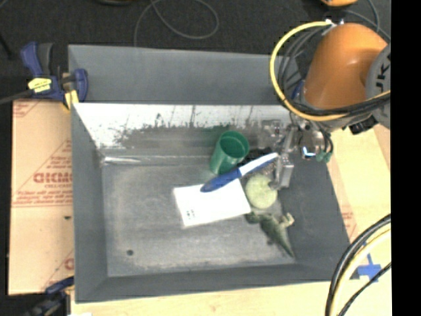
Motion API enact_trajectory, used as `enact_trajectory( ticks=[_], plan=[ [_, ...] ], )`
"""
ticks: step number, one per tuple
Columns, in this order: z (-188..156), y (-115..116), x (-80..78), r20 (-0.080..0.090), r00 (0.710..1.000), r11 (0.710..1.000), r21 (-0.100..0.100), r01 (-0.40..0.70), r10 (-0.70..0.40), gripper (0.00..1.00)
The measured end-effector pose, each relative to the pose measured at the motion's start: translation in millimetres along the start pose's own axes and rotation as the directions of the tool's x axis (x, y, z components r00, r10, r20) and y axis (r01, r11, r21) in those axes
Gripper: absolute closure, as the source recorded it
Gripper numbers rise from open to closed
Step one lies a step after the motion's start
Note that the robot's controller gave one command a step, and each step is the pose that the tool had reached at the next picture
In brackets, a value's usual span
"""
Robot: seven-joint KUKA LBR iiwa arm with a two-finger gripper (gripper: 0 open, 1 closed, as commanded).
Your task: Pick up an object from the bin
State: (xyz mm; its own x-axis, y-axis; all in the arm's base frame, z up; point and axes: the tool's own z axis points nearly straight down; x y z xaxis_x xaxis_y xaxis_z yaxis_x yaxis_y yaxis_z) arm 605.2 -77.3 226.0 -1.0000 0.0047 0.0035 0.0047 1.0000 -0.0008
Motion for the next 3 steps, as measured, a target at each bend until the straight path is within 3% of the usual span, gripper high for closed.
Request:
enact_trajectory(
  ticks=[1,2,3],
  plan=[
    [-5.1,0.1,-1.3,0.008,1.0,1.0,0.001,0.002,-0.002,0.0],
    [45.7,12.4,-12.7,0.011,0.993,0.993,0.002,0.121,-0.121,0.0],
    [64.3,38.6,-36.0,0.009,0.941,0.941,0.003,0.339,-0.339,0.0]
  ],
)
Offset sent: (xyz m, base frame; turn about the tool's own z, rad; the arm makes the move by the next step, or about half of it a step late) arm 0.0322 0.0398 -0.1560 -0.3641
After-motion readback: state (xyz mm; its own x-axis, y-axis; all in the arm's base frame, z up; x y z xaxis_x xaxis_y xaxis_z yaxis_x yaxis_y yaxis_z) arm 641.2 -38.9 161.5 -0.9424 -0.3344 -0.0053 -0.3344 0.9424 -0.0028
